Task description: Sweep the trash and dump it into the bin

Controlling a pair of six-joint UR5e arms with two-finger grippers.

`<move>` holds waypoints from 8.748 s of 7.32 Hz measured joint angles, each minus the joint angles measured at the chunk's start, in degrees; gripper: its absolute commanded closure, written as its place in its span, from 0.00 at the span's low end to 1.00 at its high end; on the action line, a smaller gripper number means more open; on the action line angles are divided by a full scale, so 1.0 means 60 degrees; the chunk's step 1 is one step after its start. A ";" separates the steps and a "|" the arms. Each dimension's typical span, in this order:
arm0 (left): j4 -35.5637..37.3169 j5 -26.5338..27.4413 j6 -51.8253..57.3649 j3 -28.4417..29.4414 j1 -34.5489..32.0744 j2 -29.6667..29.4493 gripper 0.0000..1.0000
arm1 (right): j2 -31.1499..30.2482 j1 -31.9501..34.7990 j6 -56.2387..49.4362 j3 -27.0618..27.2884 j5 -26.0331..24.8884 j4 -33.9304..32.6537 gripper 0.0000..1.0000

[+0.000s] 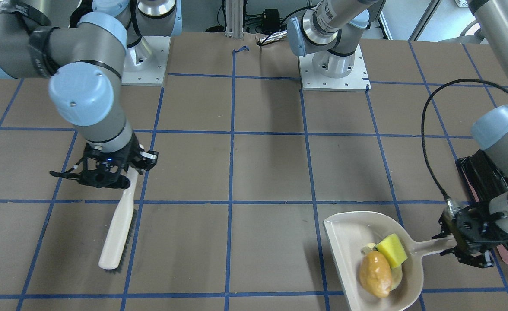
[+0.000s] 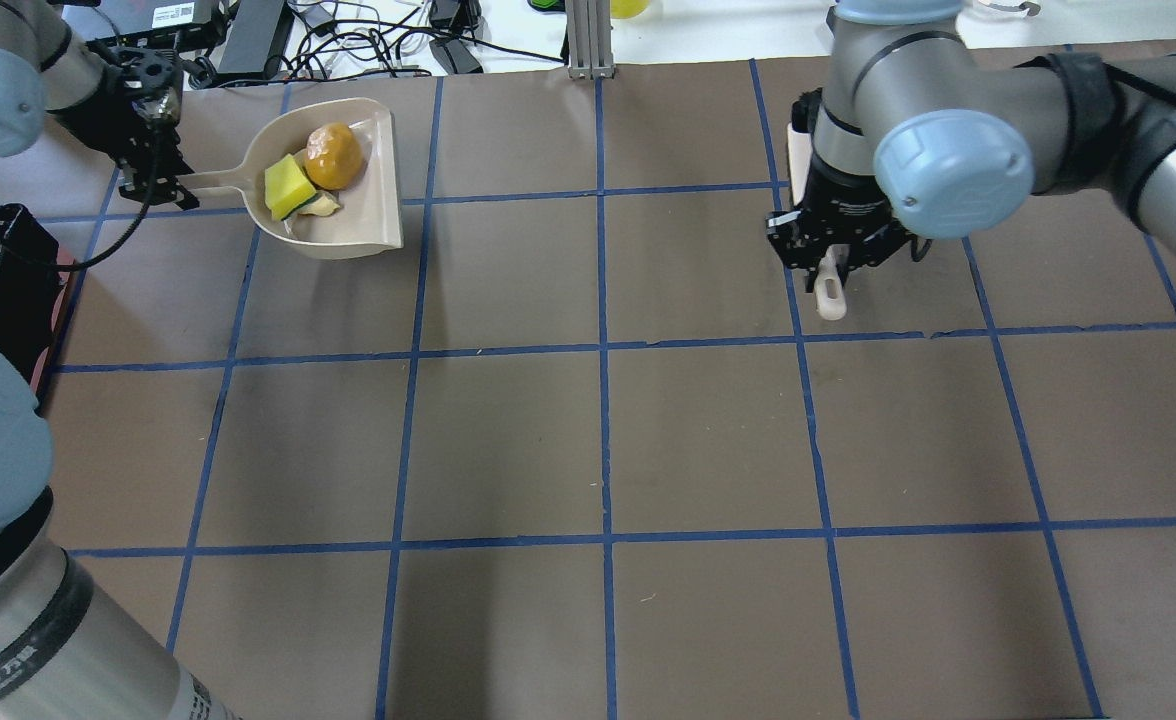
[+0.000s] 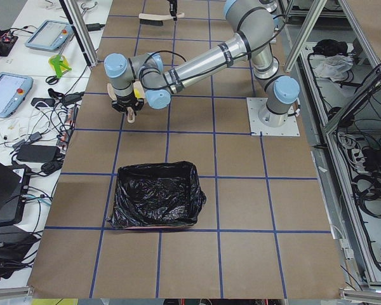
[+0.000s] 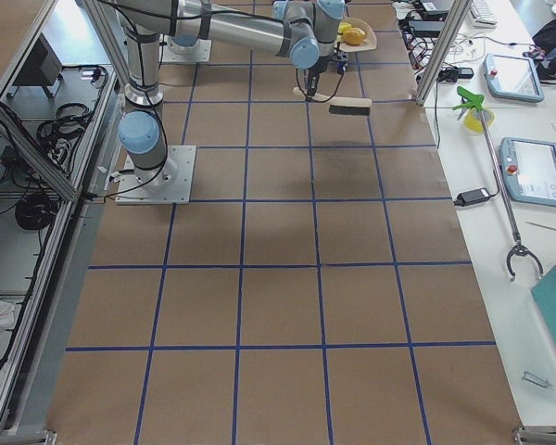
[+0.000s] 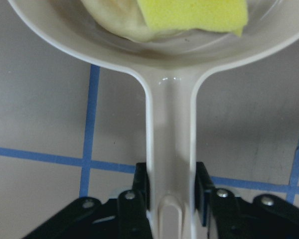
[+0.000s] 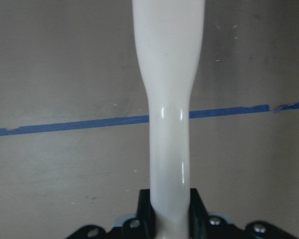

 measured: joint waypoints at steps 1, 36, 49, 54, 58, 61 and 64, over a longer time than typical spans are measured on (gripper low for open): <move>-0.0601 -0.0155 0.0327 0.0387 0.0494 0.0096 1.00 | -0.0092 -0.0721 -0.1088 0.0179 -0.0098 -0.0087 1.00; -0.1801 0.1561 0.1964 0.3599 0.0677 -0.0943 1.00 | -0.1857 -0.0382 -0.0965 0.0304 -0.0203 -0.0662 0.00; 0.1254 0.1366 -0.0182 -0.0556 -0.2009 -0.0758 1.00 | -0.2995 -0.0255 -0.1197 0.0264 0.1199 0.1181 0.00; 0.1140 0.1470 -0.0260 -0.0392 -0.2031 -0.0765 0.21 | -0.2892 -0.0234 -0.1488 0.0262 0.0688 0.1433 0.00; -0.2924 0.1437 -0.2351 0.1874 -0.2120 0.0186 0.20 | -0.2915 -0.0247 -0.1520 0.0255 0.0574 0.1428 0.00; -0.4711 0.1330 -0.6559 0.2264 -0.2784 0.1478 0.22 | -0.2891 -0.0248 -0.1530 0.0255 0.0564 0.1428 0.00; -0.5151 0.1251 -1.0270 0.1264 -0.3137 0.2891 0.23 | -0.2871 -0.0248 -0.1529 0.0255 0.0563 0.1427 0.00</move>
